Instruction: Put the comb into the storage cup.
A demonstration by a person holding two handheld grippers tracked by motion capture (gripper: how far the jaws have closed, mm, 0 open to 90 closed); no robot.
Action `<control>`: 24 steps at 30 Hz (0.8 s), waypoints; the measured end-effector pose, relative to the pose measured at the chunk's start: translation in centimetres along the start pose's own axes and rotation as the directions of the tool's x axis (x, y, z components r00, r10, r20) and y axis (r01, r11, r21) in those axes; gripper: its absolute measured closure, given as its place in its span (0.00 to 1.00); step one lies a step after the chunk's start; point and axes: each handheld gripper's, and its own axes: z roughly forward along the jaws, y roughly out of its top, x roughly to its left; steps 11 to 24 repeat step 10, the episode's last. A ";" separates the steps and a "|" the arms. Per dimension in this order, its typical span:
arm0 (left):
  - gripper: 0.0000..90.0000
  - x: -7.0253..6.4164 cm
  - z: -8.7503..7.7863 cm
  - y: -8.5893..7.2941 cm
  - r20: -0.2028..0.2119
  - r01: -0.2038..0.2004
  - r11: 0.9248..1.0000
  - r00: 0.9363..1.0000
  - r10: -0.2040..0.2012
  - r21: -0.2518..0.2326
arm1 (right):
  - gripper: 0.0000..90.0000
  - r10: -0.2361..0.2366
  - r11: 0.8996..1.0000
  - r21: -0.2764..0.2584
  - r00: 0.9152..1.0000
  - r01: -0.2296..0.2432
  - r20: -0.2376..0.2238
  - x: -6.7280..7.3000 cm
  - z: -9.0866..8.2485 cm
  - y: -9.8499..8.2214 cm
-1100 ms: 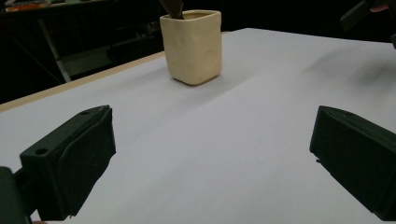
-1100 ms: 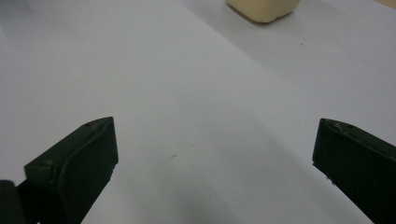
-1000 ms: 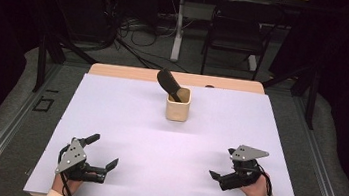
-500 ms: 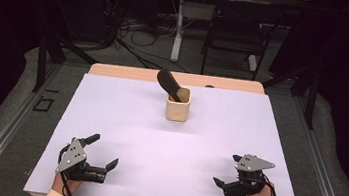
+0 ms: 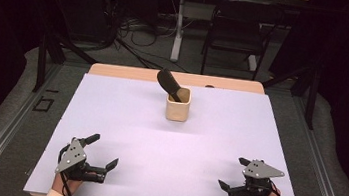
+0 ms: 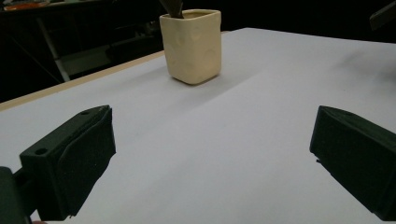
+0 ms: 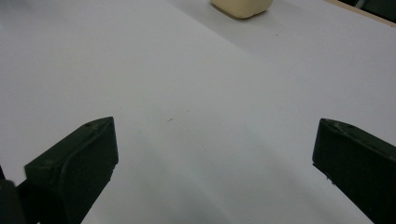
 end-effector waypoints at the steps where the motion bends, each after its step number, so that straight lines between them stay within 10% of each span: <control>1: 0.00 0.0 0.0 0.0 0.001 0.000 1.000 1.000 0.000 0.000 | 0.00 0.002 1.000 -0.001 1.000 -0.002 0.002 0.0 0.0 0.0; 24: 0.00 0.0 0.0 0.0 0.004 -0.004 1.000 1.000 0.004 0.002 | 0.00 -0.003 1.000 -0.017 1.000 0.003 -0.007 0.0 -0.3 0.0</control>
